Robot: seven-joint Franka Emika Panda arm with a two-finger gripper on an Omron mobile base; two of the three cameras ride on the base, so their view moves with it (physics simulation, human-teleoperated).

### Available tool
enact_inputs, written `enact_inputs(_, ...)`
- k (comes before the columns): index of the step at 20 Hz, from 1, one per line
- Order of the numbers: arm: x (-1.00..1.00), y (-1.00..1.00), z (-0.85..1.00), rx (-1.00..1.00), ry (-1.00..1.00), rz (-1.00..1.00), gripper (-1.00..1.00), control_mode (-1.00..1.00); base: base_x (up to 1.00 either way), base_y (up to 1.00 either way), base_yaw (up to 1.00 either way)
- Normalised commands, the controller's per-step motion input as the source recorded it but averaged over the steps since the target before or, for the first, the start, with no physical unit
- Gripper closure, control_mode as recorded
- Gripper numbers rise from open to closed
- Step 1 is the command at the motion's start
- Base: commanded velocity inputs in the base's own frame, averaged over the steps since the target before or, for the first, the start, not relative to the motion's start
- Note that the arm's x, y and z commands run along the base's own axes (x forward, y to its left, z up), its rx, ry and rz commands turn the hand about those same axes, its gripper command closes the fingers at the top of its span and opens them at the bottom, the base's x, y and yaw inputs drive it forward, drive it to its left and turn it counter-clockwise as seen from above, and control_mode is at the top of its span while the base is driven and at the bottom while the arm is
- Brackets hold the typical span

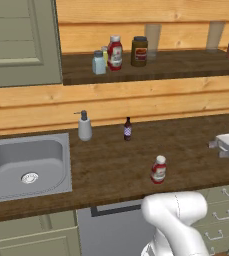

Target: Put the shaker and condiment bottle from the counter next to their counterparts in the cabinet.

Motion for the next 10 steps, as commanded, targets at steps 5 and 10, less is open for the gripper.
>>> enact_inputs(5, 0.00, 0.03, -0.73, -0.08, -0.17, 0.11, -1.00, -1.00, 0.00, 0.00, 0.00)
enact_inputs(10, 0.03, 0.01, -0.48, -0.07, -0.23, 0.11, -1.00, -1.00, 0.00, 0.00, 0.00)
